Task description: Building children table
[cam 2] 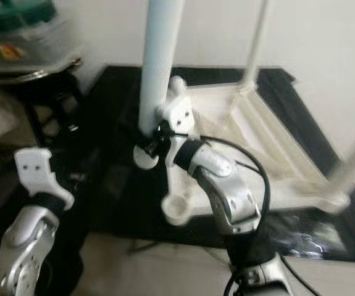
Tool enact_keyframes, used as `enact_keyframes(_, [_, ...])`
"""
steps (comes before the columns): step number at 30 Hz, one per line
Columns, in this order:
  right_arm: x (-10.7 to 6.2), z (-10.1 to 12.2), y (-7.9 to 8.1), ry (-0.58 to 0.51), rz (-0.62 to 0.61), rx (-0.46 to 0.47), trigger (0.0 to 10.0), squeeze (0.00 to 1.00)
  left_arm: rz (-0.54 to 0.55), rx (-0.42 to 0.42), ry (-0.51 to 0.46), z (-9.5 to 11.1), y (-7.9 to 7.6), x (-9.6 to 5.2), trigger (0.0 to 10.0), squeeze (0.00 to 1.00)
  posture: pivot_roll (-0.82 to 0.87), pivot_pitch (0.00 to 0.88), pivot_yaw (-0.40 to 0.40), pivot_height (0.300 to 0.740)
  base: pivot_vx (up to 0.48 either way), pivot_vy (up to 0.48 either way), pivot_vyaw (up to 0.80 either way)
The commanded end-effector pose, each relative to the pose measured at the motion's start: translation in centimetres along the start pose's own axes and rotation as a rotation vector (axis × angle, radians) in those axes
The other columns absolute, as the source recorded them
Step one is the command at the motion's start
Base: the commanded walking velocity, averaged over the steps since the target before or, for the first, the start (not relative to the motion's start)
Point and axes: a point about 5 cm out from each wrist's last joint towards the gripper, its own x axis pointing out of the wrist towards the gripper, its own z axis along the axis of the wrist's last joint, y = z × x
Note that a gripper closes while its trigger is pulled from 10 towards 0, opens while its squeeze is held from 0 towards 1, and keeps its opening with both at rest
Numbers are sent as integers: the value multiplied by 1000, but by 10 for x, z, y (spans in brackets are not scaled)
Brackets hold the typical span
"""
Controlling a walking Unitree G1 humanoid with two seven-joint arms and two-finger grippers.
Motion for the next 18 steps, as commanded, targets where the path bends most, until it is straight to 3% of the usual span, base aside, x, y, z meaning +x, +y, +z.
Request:
enact_keyframes(1, [-7, -4, 4, 36, 70, 1, 10000, 0, -30, 9, 40, -7, -4, -2, 10000, 0, -72, 57, 22, 740, 0, 0, 0])
enact_keyframes(4, [-13, -2, 10, 33, 169, 13, 10000, 0, -76, 21, 61, -10, -8, -7, 10000, 0, -71, 63, 24, 740, 0, 0, 0])
enact_keyframes(5, [-17, -1, 14, 40, 244, 29, 10000, 0, -90, 25, 86, -14, -9, -10, 10000, 0, -68, 70, 22, 740, 0, -458, 0])
enact_keyframes(6, [-17, -1, 14, 40, 244, 29, 10000, 0, -90, 25, 86, -14, -9, -10, 10000, 0, -68, 70, 22, 740, 0, -458, 0])
enact_keyframes(7, [-26, 2, 22, 52, 388, 46, 10000, 0, -108, 28, 126, -21, -8, -17, 10000, 0, -69, 76, 19, 740, 0, -458, 0])
enact_keyframes(9, [-31, 1, 24, 66, 445, 43, 10000, 0, -107, 31, 143, -24, -8, -20, 10000, 0, -66, 82, 16, 740, 0, -458, 0])
enact_keyframes(13, [-37, -2, 25, 100, 508, 32, 10000, 0, -104, 63, 181, -30, -6, -27, 10000, 0, -63, 87, 14, 740, 0, -458, 0])
enact_keyframes(18, [-31, 0, 15, 66, 498, 49, 10000, 0, -70, 87, 217, -34, 0, -38, 10000, 0, -44, 122, 12, 740, 0, 0, 0])
